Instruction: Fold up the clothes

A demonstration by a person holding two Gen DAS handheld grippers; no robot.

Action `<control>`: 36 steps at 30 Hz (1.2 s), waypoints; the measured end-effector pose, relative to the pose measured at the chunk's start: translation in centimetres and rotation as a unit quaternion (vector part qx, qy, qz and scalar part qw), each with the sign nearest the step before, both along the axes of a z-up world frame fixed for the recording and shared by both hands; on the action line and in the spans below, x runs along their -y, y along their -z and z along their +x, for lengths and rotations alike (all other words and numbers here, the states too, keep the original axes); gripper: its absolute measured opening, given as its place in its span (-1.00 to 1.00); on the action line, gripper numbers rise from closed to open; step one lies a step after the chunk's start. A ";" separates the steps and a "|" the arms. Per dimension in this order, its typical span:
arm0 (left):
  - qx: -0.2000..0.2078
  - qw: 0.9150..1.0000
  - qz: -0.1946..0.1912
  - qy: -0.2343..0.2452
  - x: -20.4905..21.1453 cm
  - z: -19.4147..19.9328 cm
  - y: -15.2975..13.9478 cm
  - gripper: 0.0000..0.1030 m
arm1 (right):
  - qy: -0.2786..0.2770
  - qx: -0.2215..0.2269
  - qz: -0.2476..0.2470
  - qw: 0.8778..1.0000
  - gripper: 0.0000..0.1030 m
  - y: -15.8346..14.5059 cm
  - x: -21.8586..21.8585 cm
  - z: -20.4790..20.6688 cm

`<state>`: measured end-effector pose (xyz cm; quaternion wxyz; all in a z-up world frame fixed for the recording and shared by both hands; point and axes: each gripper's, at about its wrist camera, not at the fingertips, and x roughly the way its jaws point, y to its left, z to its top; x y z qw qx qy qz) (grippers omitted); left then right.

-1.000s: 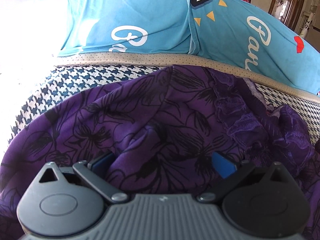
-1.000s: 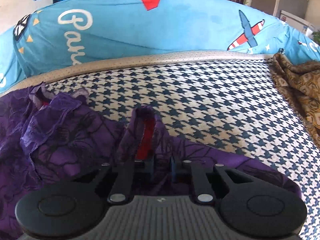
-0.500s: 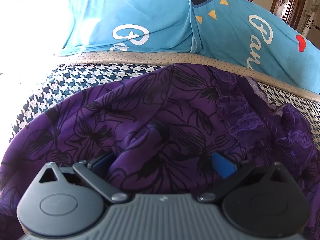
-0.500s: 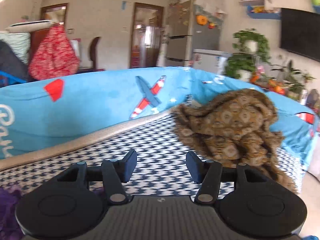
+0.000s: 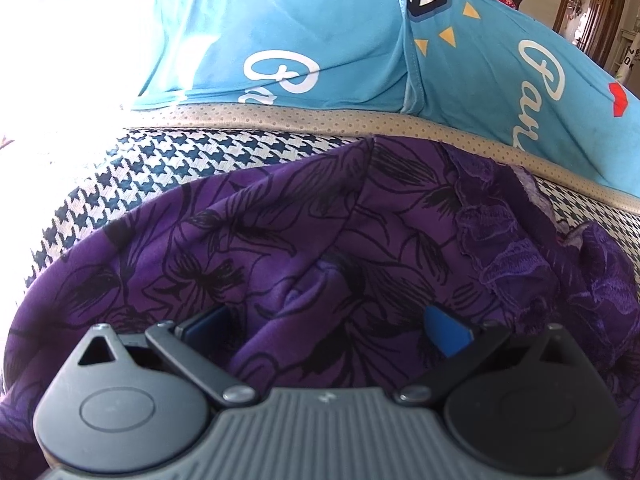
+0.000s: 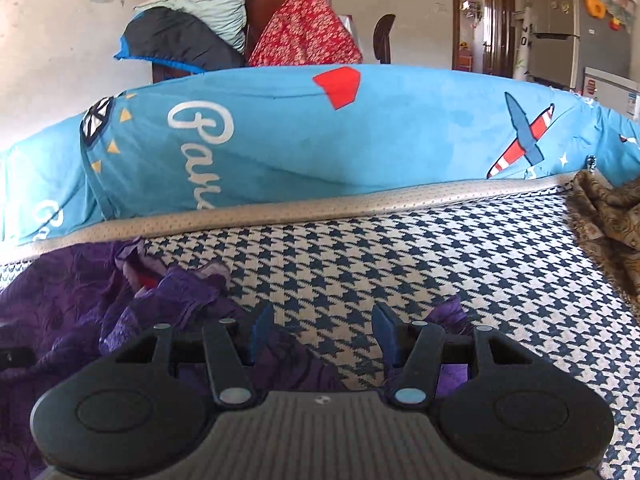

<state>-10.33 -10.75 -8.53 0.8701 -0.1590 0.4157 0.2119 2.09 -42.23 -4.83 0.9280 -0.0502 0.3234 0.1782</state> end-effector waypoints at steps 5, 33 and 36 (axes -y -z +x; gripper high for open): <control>0.001 1.000 -0.013 -0.025 -1.5 -0.2 -0.1 1.00 | -0.019 -0.030 -0.007 0.999 0.19 1.7 -0.3 0.5; 0.011 1.000 -0.015 -0.024 -1.8 0.0 -0.4 1.00 | 0.149 0.027 -0.016 0.988 -0.87 1.7 2.2 3.0; 0.010 0.999 -0.018 -0.028 -2.2 0.0 -0.4 1.00 | 0.175 0.020 -0.045 0.983 -0.88 2.6 1.8 3.6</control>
